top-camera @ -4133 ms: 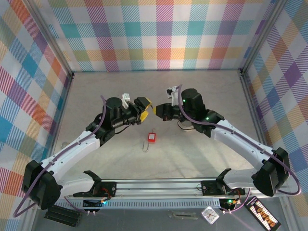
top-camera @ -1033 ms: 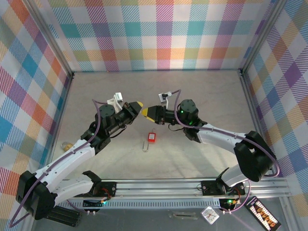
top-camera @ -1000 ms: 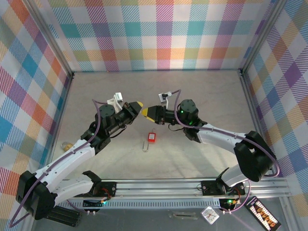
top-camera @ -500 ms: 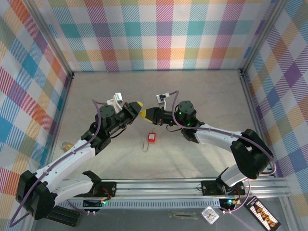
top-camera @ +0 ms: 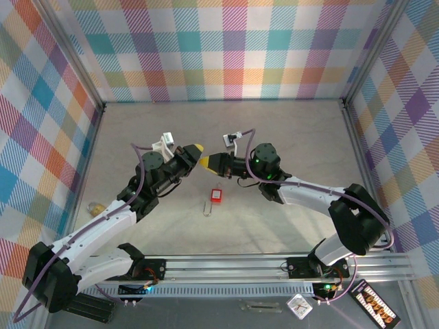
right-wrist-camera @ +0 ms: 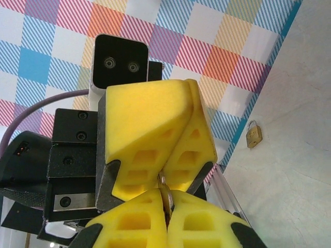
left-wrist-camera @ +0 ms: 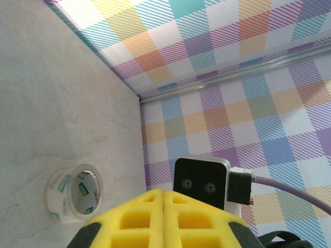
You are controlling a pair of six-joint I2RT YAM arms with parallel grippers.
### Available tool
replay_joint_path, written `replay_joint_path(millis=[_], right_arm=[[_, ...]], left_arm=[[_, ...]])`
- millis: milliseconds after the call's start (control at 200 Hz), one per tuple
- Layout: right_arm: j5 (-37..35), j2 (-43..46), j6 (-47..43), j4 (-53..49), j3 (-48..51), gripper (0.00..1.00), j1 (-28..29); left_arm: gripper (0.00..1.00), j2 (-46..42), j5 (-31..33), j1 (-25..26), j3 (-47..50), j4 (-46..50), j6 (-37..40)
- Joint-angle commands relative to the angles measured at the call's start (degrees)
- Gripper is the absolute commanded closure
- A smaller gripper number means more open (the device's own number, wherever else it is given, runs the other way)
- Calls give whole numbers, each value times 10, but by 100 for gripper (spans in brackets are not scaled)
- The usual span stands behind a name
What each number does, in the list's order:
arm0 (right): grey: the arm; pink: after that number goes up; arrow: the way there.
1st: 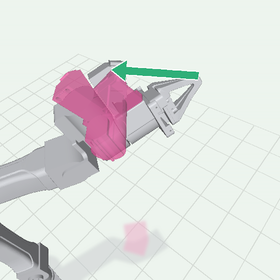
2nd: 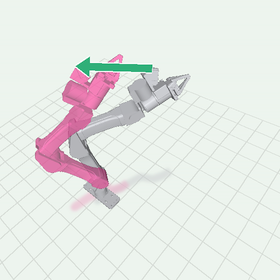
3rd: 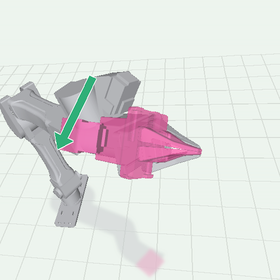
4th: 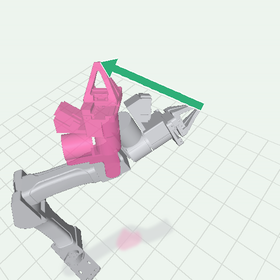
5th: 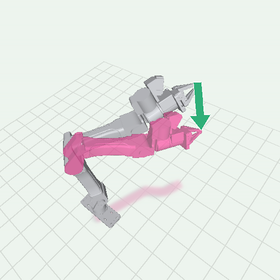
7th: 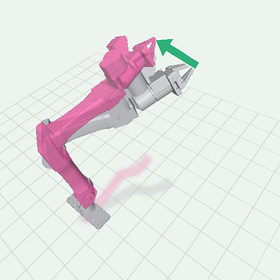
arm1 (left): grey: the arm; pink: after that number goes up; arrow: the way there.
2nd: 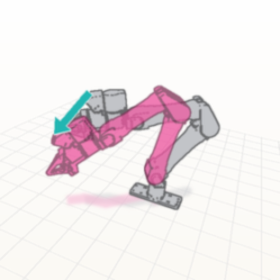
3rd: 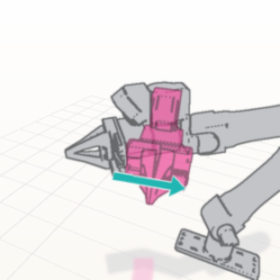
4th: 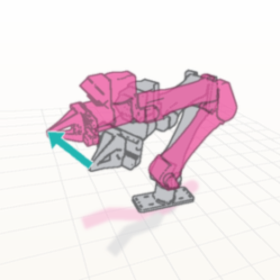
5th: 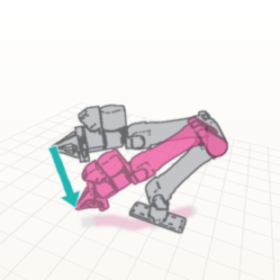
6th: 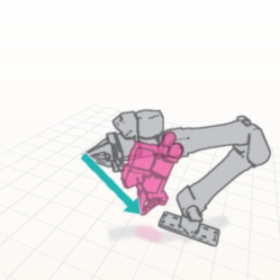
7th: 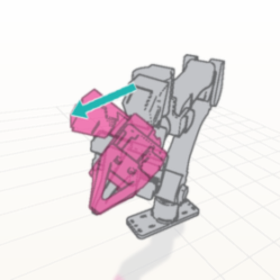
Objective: Unlock with the key
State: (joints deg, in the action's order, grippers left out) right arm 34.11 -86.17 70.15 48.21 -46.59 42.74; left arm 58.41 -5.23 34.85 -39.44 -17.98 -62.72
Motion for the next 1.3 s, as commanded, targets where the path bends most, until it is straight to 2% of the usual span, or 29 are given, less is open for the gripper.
replay_joint_path(millis=[0, 45, 135, 175, 240, 320, 520, 635, 740, 810, 895, 1120, 1250, 1300], right_arm=[[-2, 37, -49, -46, -24, 100, 3], [-5, 47, -69, -81, -29, 100, 2], [-9, 67, -102, -144, -33, 100, 2], [-13, 74, -118, -177, -38, 100, 2], [-18, 86, -144, -229, -44, 100, 2], [-27, 101, -181, -306, -55, 100, 2], [-72, 148, -290, -499, -89, 100, 2], [-85, 172, -325, -548, -86, 100, 2], [-93, 188, -348, -586, -85, 100, 2], [-98, 195, -365, -612, -87, 100, 2], [-91, 202, -378, -629, -89, 100, -2], [-72, 223, -412, -682, -102, 100, -12], [-65, 251, -418, -696, -90, 100, -24], [-62, 261, -417, -697, -85, 100, -29]], left_arm=[[90, -18, 20, 7, 14, 20, -1], [81, -25, 28, 7, 18, 30, -4], [43, -41, 51, 5, 11, 85, -6], [30, -49, 62, 3, 2, 120, -5], [15, -63, 87, -4, -23, 190, -6], [5, -74, 107, -19, -54, 291, -6], [0, -19, 118, -82, -172, 590, 65], [0, 31, 128, -129, -216, 704, 131], [0, 57, 144, -191, -232, 778, 177], [0, 60, 150, -241, -223, 805, 188], [0, 55, 122, -313, -208, 805, 192], [0, 101, 216, -429, -210, 811, 237], [0, 131, 236, -493, -191, 783, 249], [0, 147, 221, -520, -185, 771, 248]])
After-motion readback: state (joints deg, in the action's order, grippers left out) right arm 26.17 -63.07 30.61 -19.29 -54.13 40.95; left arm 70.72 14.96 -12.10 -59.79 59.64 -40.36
